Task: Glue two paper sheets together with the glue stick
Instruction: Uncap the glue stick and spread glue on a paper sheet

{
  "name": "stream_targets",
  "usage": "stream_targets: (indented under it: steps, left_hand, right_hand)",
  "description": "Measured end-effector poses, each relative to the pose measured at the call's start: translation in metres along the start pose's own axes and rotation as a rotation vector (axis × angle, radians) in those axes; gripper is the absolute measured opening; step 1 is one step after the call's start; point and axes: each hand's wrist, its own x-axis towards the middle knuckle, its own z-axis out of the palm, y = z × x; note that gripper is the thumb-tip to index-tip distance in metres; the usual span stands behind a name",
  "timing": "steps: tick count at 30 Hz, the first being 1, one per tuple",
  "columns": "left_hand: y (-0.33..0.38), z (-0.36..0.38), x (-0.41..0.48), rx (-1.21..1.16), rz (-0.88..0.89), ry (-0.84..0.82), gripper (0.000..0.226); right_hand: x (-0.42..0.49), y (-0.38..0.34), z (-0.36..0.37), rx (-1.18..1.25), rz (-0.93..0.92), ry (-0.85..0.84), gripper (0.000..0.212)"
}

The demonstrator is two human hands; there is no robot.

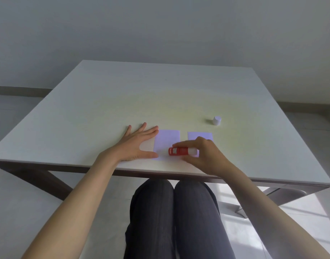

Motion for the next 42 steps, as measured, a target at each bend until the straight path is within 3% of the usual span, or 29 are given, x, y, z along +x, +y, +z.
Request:
stream_targets:
  steps: [2,6,11,16,21,31,34,37,42]
  left_hand:
    - [0.0,0.0,0.0,0.001,0.002,0.001,0.085]
    - [0.001,-0.001,-0.001,-0.004,-0.003,0.0,0.084]
    - [0.002,-0.001,-0.001,0.002,-0.007,-0.007,0.084]
    - [0.002,-0.001,-0.001,0.004,-0.008,-0.006,0.083]
    - [0.002,-0.001,-0.001,0.025,-0.012,0.001,0.084]
    - [0.001,0.001,-0.001,0.008,-0.014,0.011,0.083]
    - [0.002,0.001,-0.001,0.015,-0.014,0.016,0.085]
    - [0.002,0.001,0.0,0.01,-0.01,0.017,0.086]
    - [0.0,0.001,0.0,-0.001,-0.007,0.014,0.084]
  right_hand:
    - [-0.002,0.002,-0.007,0.006,0.001,-0.058,0.028]
    - [0.002,0.004,-0.019,-0.076,0.144,0.217,0.027]
    - [-0.013,0.006,-0.027,-0.081,0.02,-0.053,0.029]
    - [-0.009,0.01,-0.03,-0.059,0.142,0.175,0.027]
    - [-0.008,-0.002,-0.029,0.003,0.024,-0.047,0.031]
    - [0.005,-0.009,-0.039,-0.152,0.161,0.371,0.033]
    - [0.01,-0.022,-0.019,-0.043,0.037,0.16,0.033]
    - [0.02,-0.024,0.0,-0.088,0.033,0.0,0.033]
    - [0.032,-0.012,-0.007,-0.137,0.214,0.238,0.029]
